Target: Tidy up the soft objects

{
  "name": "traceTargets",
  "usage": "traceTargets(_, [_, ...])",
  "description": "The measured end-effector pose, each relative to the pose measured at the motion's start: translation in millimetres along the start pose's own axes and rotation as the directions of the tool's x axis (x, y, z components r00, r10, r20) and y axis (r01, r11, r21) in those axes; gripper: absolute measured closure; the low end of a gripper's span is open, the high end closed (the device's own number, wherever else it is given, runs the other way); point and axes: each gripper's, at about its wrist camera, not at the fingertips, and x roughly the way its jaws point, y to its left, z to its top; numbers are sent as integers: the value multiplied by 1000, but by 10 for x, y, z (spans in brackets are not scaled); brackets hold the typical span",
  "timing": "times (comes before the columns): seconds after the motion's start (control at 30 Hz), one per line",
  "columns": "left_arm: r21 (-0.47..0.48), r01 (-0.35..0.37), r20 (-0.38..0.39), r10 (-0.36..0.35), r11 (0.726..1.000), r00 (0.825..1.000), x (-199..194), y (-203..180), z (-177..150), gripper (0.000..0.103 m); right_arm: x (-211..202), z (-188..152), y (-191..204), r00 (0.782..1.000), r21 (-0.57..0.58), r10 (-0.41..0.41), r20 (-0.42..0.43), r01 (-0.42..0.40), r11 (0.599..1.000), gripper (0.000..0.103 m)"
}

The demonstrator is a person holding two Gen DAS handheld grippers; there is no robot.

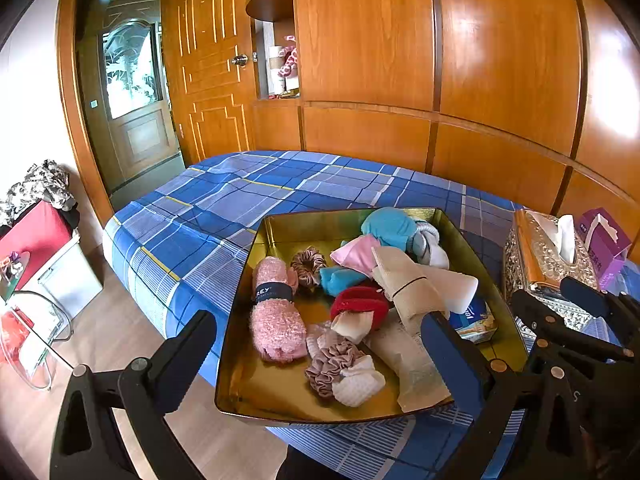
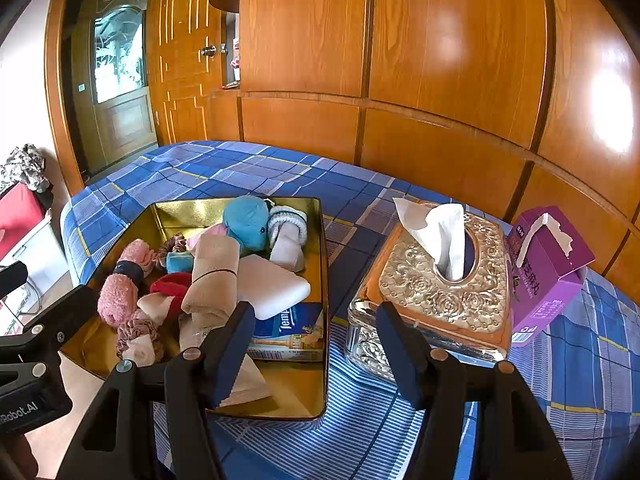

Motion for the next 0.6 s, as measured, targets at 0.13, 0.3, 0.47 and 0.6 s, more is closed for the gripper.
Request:
traceTargets(0.13, [0, 1, 0, -1, 1000, 1000, 3, -2, 1, 0, 2, 1, 0, 1000, 0, 0, -1, 0, 1000, 39])
traceTargets(0.3, [-2, 2, -1, -2, 1000, 1000, 2, 4, -4, 0, 0, 2, 2, 1000, -1, 1, 0, -1, 1000, 39])
traceTargets(0.47, [-3, 1, -2, -1, 1000, 1000, -1, 9, -4, 0, 4, 2, 5, 1000, -1, 2, -1, -2, 1000, 39])
traceTargets(0.6, [-1, 2, -3, -2, 1000, 1000, -6, 5, -8, 0, 5, -4, 9, 1000, -3, 3, -4, -3, 1000, 39])
